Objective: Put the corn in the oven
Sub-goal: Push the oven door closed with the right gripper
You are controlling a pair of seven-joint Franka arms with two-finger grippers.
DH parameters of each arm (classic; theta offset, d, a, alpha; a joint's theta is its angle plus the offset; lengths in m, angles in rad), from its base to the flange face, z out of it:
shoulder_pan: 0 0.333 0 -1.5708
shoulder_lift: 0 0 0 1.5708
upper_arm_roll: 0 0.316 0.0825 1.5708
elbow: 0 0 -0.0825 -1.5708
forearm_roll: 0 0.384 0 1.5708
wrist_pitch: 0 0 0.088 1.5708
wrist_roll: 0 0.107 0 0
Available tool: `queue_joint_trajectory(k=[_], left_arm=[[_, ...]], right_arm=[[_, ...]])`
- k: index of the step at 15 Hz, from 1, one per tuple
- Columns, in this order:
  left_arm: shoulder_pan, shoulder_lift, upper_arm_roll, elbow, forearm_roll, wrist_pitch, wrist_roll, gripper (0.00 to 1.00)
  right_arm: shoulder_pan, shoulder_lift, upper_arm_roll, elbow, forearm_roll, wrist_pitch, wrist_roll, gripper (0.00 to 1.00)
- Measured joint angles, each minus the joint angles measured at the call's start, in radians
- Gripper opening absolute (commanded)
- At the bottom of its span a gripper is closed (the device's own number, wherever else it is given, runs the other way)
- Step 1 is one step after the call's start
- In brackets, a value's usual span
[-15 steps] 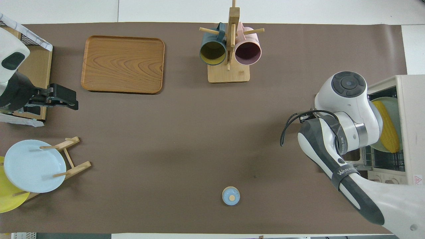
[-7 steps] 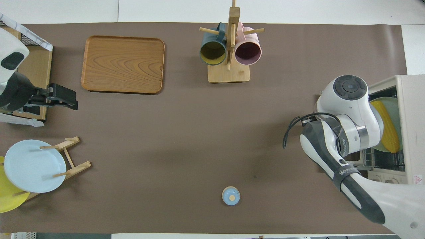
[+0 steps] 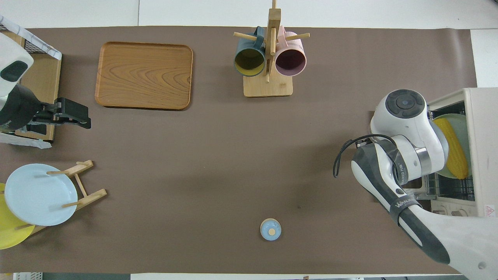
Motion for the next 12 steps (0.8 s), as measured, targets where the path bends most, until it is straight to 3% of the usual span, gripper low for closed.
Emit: queue_joint_trajectory(k=[6,9,12], left_arm=[[0.0,0.0,0.0,0.0,0.0,0.0,0.0,1.0],[0.0,0.0,0.0,0.0,0.0,0.0,0.0,1.0],[0.0,0.0,0.0,0.0,0.0,0.0,0.0,1.0]], right_arm=[[-0.011,-0.046,0.012,0.125,-0.014,-0.222,-0.174,0.0],[-0.071,-0.129,0.005,0.16,-0.019,-0.302,-0.285,0.0],[-0.156,-0.184,-0.01,0.167,-0.041,-0.31,-0.411,0.0]])
